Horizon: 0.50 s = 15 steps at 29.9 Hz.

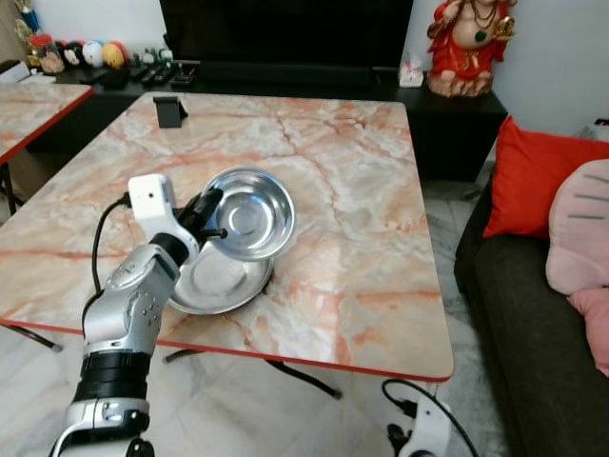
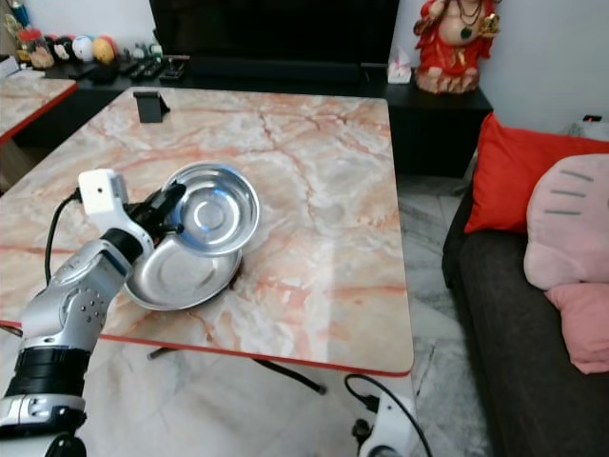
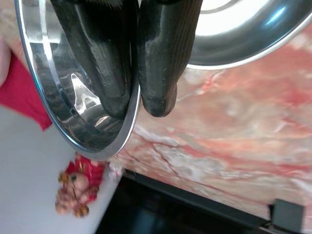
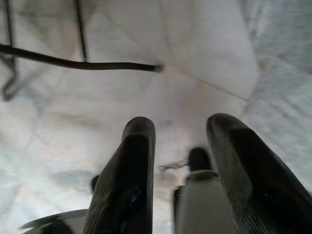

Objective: Setting the table

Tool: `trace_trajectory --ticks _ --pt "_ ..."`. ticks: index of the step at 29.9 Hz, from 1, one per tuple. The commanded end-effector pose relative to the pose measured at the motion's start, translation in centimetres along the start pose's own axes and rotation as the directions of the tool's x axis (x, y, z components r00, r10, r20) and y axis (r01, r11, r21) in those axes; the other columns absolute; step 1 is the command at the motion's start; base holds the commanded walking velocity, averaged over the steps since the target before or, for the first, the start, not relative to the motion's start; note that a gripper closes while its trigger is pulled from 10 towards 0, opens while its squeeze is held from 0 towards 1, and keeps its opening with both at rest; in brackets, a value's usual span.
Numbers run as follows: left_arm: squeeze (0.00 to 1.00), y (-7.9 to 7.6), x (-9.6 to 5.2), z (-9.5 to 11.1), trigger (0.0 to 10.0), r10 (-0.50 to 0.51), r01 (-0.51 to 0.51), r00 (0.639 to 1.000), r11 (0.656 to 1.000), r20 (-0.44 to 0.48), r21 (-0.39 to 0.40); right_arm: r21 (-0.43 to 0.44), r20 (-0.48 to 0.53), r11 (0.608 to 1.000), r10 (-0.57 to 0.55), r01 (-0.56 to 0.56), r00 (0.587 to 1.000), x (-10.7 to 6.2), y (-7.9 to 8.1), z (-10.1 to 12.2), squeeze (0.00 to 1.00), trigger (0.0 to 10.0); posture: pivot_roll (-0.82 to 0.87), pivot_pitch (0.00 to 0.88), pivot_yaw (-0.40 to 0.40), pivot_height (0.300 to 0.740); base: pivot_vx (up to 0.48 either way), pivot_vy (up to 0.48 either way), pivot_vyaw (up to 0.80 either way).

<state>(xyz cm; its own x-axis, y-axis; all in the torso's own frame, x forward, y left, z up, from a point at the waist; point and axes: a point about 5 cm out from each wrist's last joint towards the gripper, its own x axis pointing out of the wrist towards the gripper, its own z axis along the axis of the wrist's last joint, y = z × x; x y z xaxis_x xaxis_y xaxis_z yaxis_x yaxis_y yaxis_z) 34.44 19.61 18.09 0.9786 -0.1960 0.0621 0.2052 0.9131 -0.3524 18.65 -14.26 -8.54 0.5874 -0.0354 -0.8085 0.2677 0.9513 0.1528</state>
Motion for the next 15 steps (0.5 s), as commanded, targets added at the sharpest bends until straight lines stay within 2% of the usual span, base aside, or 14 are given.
trace_trajectory --ticks 1,3,5,7,12,13,15 --pt "0.00 0.4 -0.3 0.3 10.0 0.026 -0.026 1.000 0.999 0.007 -0.034 -0.008 -0.009 1.000 -0.002 0.002 1.000 0.1 0.3 0.2 0.00 10.0 -0.01 0.000 0.009 0.740 0.000 0.000 0.00" --pt "0.00 0.9 -0.6 0.4 10.0 0.056 -0.056 0.998 0.996 -0.001 -0.071 -0.010 -0.016 1.000 0.000 0.000 1.000 0.0 0.3 0.0 0.00 10.0 0.00 0.000 0.010 0.740 0.000 0.000 0.00" --pt "0.00 1.6 -0.9 -0.4 10.0 0.089 -0.092 0.993 0.995 -0.078 -0.043 -0.014 -0.023 1.000 -0.003 0.003 1.000 -0.1 -0.1 -0.5 0.00 10.0 0.00 0.000 0.012 0.740 0.000 0.000 0.00" --pt "0.00 1.9 -1.2 -1.0 10.0 0.098 -0.105 0.988 0.993 -0.116 -0.059 -0.013 -0.025 1.000 -0.004 0.003 1.000 -0.1 -0.3 -0.7 0.00 10.0 -0.01 0.000 0.015 0.740 0.000 0.000 0.00" --pt "0.00 2.1 -1.1 -1.5 10.0 0.115 -0.129 0.982 0.988 -0.150 -0.083 -0.013 -0.026 1.000 -0.002 0.002 1.000 -0.1 -0.4 -0.7 0.00 10.0 0.00 0.000 0.014 0.740 0.000 0.000 0.00" --pt "0.00 1.8 -1.0 -2.6 10.0 0.124 -0.152 0.968 0.981 -0.217 -0.120 -0.014 -0.029 1.000 -0.001 0.000 1.000 -0.1 -0.3 -0.8 0.00 10.0 -0.01 0.000 0.021 0.740 0.000 0.000 0.00" --pt "0.00 1.6 -1.0 -3.1 10.0 0.122 -0.159 0.963 0.977 -0.242 -0.143 -0.012 -0.029 1.000 0.000 -0.001 1.000 -0.1 -0.3 -0.8 0.00 10.0 -0.01 0.000 0.023 0.740 0.000 0.000 0.00"
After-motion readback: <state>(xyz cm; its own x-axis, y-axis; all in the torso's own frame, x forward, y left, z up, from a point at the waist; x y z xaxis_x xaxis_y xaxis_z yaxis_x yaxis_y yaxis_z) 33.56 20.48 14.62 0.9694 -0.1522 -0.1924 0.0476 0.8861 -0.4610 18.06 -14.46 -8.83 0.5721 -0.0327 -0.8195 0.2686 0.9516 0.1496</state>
